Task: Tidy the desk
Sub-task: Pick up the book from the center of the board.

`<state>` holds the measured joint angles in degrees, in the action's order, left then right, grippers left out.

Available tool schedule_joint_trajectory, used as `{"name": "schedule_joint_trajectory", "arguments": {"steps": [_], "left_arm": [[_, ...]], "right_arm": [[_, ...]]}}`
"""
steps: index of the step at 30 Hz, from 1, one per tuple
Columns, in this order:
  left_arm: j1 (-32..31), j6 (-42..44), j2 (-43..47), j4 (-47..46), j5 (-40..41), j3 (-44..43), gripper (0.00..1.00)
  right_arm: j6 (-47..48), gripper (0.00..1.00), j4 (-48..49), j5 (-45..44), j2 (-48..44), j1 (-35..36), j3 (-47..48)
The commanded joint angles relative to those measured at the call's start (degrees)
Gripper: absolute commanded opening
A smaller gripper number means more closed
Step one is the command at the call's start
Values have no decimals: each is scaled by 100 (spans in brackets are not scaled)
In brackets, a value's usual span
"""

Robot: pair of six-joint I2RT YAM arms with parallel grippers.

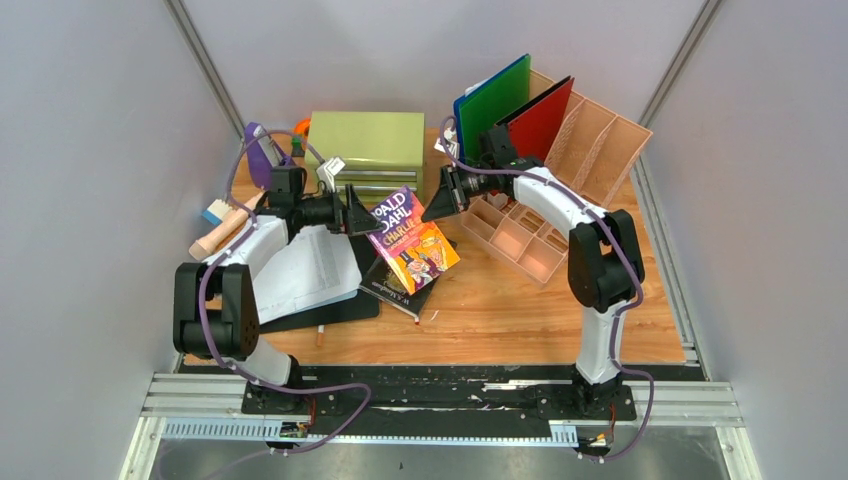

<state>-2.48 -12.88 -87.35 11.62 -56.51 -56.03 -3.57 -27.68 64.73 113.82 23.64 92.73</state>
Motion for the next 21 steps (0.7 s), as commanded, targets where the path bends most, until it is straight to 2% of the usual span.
{"name": "schedule_joint_trajectory", "arguments": {"steps": [1, 4, 7, 9, 11, 13, 14, 15, 16, 17, 18, 19, 20, 21], "left_arm": [[20, -1104, -208, -1401, -716, 103, 95], [10, -1691, -266, -1899, -942, 198, 80], [-108, -1850, -224, -2119, -1173, 236, 69], [-191, -1871, -160, -2140, -1303, 227, 57], [-229, -1873, -74, -2138, -1442, 199, 51], [-234, -1798, 37, -1992, -1546, 130, 32], [-235, -1540, 120, -1814, -1573, 80, 27], [-240, -1356, 161, -1318, -1569, -73, 15], [-236, -900, 246, -1033, -1533, -171, 6], [-236, -320, 285, -367, -1492, -382, 0], [-235, -34, 378, 278, -1386, -595, 0], [-240, 477, 478, 547, -1339, -695, 0], [-236, 698, 537, 1004, -1247, -865, 0], [-236, 1088, 643, 1195, -1204, -940, 0]], "right_arm": [[-234, 0, -446, 567, 339, -220, -138], [-223, 0, -419, 584, 283, -228, -170], [-218, 0, -400, 580, 239, -228, -163], [-199, 0, -402, 557, 200, -227, -178], [-169, 0, -400, 523, 133, -221, -204], [-131, 0, -402, 462, 52, -221, -247], [-99, 0, -405, 433, -5, -226, -279], [-75, 0, -405, 401, -71, -227, -304], [-34, 0, -405, 362, -140, -228, -331], [4, 0, -414, 324, -218, -227, -351], [53, 0, -419, 287, -294, -227, -378], [107, 0, -415, 248, -370, -225, -402], [164, 4, -419, 216, -479, -222, -435], [246, 16, -428, 183, -559, -224, -458]]}}
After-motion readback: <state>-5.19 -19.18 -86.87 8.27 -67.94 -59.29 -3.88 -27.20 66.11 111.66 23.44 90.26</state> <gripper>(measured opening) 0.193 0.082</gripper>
